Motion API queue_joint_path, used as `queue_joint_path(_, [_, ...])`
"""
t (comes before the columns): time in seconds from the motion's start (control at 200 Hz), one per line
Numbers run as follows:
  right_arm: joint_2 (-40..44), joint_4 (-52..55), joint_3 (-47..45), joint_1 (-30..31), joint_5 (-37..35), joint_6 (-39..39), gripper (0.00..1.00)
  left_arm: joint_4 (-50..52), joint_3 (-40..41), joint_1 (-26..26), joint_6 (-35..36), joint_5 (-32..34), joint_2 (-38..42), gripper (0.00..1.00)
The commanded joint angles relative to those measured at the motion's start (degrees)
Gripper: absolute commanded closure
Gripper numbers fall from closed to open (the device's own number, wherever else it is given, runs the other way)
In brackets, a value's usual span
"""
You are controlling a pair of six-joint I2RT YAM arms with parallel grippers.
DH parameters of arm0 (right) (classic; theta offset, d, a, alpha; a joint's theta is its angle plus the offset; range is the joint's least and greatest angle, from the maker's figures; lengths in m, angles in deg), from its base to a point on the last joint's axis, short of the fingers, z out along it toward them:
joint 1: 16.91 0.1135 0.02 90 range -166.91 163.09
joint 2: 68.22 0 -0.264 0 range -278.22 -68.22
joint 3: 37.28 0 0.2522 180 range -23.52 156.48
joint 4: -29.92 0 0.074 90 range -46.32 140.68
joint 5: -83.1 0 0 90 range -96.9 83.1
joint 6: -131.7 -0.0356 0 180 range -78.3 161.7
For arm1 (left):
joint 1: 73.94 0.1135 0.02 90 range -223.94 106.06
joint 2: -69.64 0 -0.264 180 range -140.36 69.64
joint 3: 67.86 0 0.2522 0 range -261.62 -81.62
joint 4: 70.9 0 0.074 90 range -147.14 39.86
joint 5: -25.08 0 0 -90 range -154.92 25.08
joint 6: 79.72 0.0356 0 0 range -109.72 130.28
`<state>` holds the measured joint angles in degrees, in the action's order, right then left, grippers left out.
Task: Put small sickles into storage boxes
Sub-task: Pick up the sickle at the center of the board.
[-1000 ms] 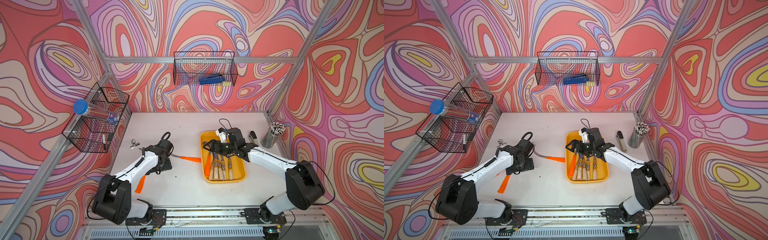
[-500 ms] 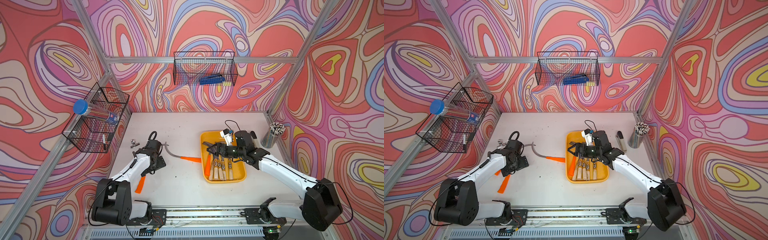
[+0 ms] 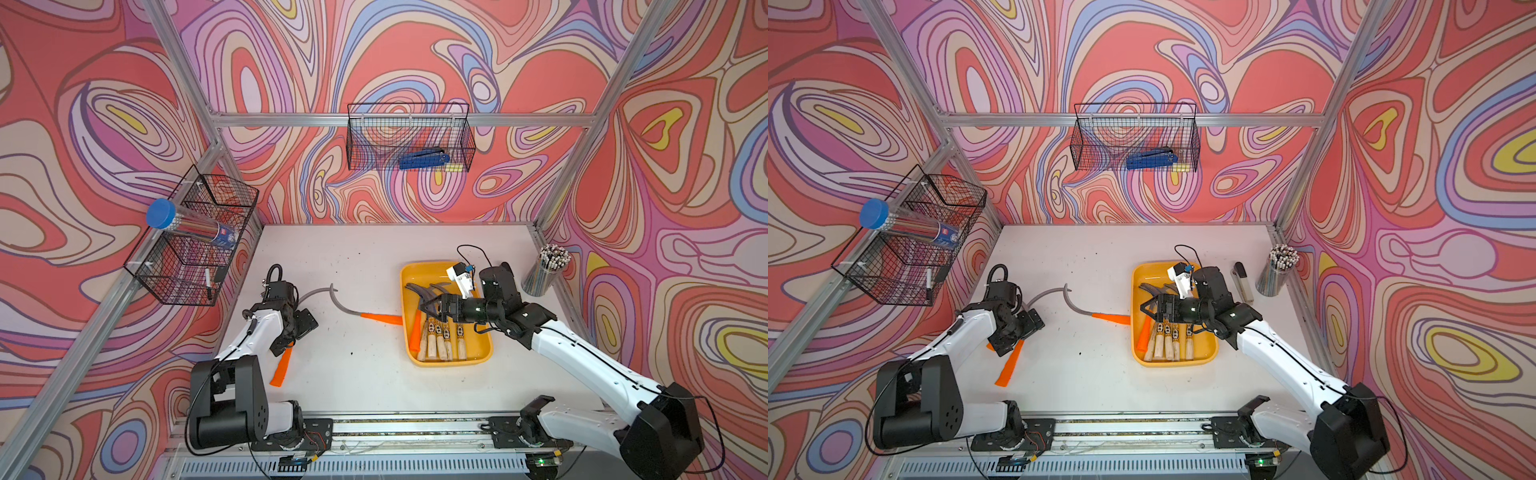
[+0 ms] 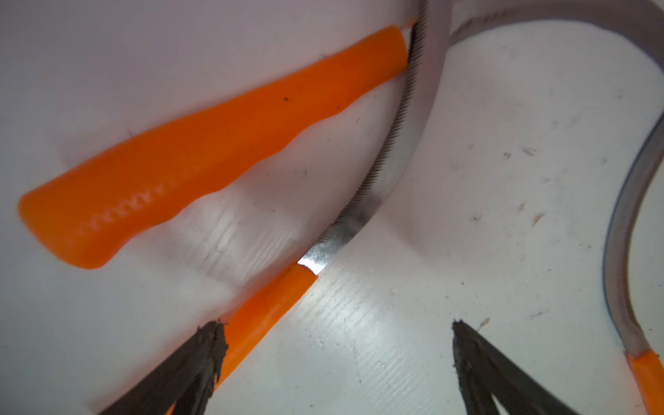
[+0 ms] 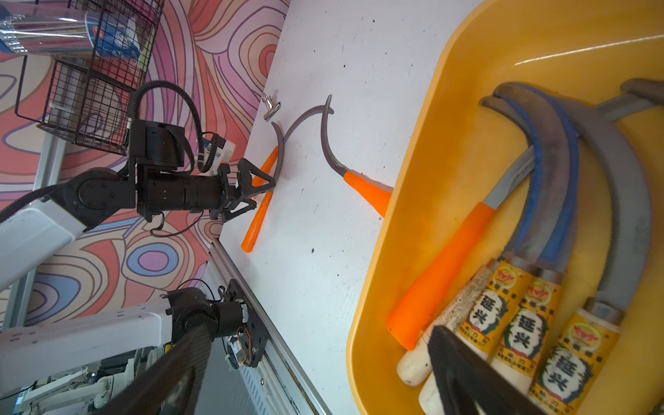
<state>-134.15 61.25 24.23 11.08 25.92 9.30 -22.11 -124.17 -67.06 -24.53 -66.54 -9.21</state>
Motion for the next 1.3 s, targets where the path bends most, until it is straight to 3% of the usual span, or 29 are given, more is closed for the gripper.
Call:
queue_joint_path(0.0, [1.5,2.8,0.1,0.2,-1.1,2.1,0.02,-1.7,-1.0,0.4,1.1,-3.7,-2.4,0.00])
queue_joint_path(0.2, [1.9,3.2,0.4,0.1,-1.6,2.0,0.02,-0.4,-0.2,-1.1,-0.3,-6.5,-3.4,0.00])
queue_joint_path(0.841, [-2.8,-4.0,1.5,0.2,2.0,-1.8,0.02,10.8,4.7,-28.3,-12.1,3.1,-4.4,0.03])
queue_joint_path(1.157, [-3.9,-5.2,0.3,0.1,2.8,-3.1,0.02,14.4,7.9,-38.6,-17.7,3.1,-0.9,0.05])
queue_joint_path(1.297, [-4.5,-5.2,-0.1,0.2,3.0,-4.3,0.02,11.6,12.2,-41.9,-22.0,1.1,-0.6,0.09])
